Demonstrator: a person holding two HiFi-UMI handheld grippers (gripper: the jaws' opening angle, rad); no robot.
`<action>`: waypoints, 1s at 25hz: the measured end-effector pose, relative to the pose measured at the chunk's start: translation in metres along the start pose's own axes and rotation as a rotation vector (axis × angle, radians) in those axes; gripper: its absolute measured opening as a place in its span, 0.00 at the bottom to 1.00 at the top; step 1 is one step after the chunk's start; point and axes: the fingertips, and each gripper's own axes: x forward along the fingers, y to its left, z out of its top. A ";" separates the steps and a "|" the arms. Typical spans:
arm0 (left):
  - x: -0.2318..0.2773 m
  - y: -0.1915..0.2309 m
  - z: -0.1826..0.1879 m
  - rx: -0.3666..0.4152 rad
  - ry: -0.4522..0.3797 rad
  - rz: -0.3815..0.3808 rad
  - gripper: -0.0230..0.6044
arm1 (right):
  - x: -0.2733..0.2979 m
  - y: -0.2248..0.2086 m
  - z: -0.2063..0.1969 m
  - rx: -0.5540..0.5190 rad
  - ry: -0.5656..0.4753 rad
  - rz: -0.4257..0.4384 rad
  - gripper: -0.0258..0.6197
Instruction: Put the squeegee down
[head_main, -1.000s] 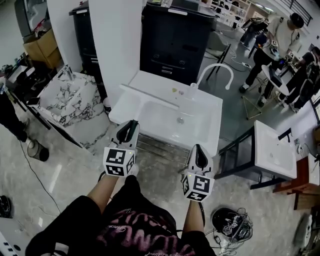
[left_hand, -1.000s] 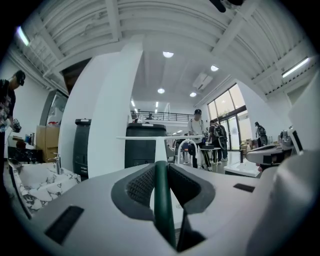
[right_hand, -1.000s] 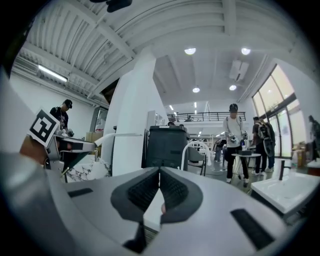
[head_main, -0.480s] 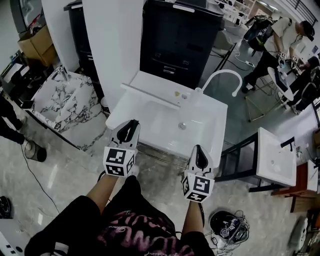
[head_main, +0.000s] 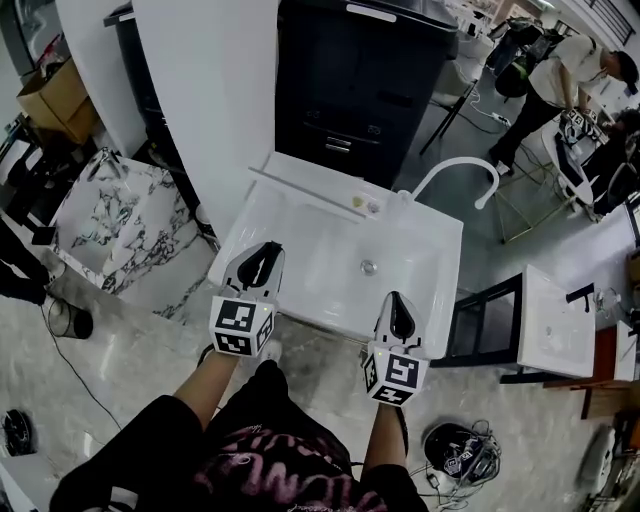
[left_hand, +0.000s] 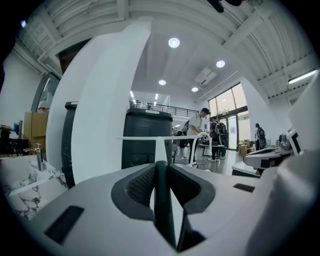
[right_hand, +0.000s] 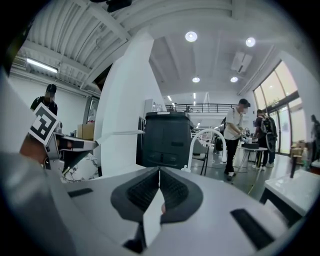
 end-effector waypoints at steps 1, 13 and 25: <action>0.007 0.004 0.001 -0.003 0.002 -0.005 0.18 | 0.008 0.000 0.001 0.003 0.004 -0.002 0.07; 0.087 0.057 0.000 -0.014 0.036 -0.068 0.18 | 0.097 0.012 0.014 0.010 0.030 -0.059 0.07; 0.126 0.069 -0.002 -0.018 0.050 -0.119 0.18 | 0.134 0.016 0.017 0.014 0.046 -0.096 0.07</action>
